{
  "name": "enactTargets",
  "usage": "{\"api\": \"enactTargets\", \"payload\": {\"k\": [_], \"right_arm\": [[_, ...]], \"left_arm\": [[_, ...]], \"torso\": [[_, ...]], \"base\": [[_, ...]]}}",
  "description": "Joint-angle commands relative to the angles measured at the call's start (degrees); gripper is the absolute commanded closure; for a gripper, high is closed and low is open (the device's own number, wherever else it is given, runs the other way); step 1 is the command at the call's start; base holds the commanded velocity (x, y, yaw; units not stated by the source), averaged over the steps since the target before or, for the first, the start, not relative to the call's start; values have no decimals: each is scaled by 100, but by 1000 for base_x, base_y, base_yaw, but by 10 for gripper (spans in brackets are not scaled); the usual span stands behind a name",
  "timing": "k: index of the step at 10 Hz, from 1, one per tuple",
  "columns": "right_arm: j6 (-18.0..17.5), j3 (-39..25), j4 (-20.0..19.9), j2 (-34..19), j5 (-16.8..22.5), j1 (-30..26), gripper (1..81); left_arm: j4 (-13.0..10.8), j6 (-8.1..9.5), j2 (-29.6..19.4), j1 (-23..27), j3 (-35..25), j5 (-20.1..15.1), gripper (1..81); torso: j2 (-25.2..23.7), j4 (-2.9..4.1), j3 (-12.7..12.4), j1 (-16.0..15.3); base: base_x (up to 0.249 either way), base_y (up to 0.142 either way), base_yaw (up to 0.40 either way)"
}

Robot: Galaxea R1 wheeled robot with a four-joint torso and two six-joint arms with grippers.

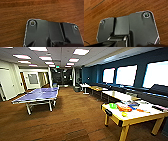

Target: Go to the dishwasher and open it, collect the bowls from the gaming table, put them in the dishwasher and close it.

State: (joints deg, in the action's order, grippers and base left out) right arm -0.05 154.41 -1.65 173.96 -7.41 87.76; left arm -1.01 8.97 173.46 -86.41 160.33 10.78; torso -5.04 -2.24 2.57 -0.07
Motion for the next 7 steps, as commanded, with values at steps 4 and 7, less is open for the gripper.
{"api": "enactTargets", "payload": {"k": [4,7], "right_arm": [[-4,-17,15,10,267,-351,10],[-4,-17,15,1,267,-360,10]], "left_arm": [[-22,-18,-39,365,34,-208,10],[5,-18,-65,365,25,-208,10]], "torso": [[0,0,0,0],[0,0,0,0]], "base": [[0,0,0],[0,0,-57]]}}
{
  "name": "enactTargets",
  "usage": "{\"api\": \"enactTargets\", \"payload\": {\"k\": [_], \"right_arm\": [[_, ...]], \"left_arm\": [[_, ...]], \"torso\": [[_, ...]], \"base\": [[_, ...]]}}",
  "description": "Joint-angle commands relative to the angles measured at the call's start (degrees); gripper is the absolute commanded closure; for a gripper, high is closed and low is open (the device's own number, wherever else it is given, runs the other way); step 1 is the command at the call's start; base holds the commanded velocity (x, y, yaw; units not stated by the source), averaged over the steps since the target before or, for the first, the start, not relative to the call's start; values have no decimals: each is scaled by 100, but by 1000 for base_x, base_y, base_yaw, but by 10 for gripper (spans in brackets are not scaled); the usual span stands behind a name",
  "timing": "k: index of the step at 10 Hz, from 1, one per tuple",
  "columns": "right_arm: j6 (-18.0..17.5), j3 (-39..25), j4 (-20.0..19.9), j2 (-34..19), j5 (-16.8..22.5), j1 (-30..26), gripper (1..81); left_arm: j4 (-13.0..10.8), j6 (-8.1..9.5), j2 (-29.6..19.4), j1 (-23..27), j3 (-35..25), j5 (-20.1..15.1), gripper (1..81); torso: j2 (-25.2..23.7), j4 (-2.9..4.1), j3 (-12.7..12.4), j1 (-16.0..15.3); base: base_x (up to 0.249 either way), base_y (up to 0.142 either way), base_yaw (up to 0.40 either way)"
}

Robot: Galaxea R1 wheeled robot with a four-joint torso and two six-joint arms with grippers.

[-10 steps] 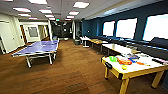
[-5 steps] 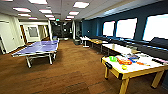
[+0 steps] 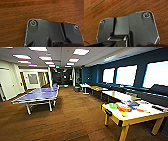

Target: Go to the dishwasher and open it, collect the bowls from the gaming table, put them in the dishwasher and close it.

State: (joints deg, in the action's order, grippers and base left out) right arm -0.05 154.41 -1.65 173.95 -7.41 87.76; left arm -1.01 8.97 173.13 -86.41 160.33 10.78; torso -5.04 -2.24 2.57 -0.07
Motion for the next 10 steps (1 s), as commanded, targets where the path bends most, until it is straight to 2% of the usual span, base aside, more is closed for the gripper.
{"api": "enactTargets", "payload": {"k": [1,10], "right_arm": [[-4,-17,15,2,267,-360,10],[-4,-17,6,-7,258,-351,10]], "left_arm": [[13,-10,-33,365,25,-208,10],[-4,-10,-33,365,25,-208,10]], "torso": [[0,0,0,0],[0,0,0,5]], "base": [[0,0,-252],[0,0,-322]]}}
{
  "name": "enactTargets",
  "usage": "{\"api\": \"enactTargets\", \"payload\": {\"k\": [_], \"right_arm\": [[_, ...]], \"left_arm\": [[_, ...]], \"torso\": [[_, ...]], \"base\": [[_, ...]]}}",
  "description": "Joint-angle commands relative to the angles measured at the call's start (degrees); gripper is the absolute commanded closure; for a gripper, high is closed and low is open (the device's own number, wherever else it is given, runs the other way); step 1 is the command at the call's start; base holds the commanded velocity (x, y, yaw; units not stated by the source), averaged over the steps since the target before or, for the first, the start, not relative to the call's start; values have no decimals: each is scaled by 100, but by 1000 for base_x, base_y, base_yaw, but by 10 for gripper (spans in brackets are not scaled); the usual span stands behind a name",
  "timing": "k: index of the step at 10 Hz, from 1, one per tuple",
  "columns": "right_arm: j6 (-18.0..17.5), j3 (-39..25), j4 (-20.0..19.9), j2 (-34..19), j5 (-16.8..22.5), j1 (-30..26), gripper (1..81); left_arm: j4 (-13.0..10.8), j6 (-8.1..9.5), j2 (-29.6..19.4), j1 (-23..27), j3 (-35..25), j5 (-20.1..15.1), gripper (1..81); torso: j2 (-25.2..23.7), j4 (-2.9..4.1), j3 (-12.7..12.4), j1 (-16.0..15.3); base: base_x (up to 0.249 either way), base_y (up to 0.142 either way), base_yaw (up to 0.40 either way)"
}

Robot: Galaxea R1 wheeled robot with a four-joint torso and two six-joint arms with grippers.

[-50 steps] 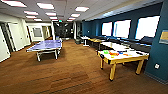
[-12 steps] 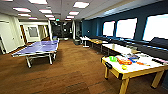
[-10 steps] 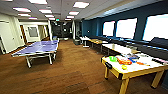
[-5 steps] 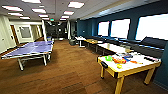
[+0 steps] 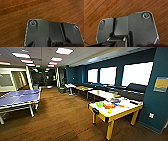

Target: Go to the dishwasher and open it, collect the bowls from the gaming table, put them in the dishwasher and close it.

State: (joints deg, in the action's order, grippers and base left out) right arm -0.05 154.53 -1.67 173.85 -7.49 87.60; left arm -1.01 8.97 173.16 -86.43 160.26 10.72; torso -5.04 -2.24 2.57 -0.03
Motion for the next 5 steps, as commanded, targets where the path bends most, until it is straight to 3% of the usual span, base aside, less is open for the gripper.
{"api": "enactTargets", "payload": {"k": [1,5], "right_arm": [[-4,-21,9,3,265,-335,10],[-4,-29,18,12,265,-335,10]], "left_arm": [[-13,-10,-35,368,32,-201,10],[-13,-18,-35,368,32,-201,10]], "torso": [[0,0,0,0],[0,0,0,2]], "base": [[0,0,-323],[0,0,-323]]}}
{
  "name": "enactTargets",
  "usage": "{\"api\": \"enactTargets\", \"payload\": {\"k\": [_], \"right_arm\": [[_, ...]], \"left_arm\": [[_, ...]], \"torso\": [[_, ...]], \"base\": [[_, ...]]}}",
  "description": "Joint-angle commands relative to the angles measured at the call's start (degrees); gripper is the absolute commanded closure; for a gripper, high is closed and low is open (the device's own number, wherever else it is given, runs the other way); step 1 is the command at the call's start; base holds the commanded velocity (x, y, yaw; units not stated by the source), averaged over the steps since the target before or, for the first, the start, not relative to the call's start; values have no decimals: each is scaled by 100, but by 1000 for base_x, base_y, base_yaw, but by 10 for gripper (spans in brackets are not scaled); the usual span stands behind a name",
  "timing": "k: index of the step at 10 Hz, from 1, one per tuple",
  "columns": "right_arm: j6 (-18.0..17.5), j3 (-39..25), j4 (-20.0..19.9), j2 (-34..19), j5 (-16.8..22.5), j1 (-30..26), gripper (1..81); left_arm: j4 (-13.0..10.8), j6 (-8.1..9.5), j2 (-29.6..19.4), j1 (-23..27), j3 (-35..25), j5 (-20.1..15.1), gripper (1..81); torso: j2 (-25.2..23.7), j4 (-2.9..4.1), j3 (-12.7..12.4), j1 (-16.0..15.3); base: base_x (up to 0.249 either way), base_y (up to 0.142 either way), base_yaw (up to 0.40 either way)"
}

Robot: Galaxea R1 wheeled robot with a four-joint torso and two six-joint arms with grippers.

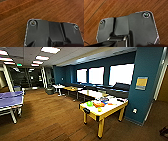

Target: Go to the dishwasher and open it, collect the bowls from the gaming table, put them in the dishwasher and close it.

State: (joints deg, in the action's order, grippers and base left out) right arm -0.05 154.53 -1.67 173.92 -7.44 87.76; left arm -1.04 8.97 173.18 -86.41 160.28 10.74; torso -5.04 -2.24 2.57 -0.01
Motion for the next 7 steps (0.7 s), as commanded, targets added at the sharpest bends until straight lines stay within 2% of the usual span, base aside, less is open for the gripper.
{"api": "enactTargets", "payload": {"k": [1,7], "right_arm": [[-4,-29,17,5,260,-351,10],[-4,-29,18,13,269,-360,10]], "left_arm": [[-2,-18,-37,365,30,-204,10],[7,-18,-46,365,30,-204,10]], "torso": [[0,0,0,0],[0,0,0,0]], "base": [[0,0,-322],[0,0,-323]]}}
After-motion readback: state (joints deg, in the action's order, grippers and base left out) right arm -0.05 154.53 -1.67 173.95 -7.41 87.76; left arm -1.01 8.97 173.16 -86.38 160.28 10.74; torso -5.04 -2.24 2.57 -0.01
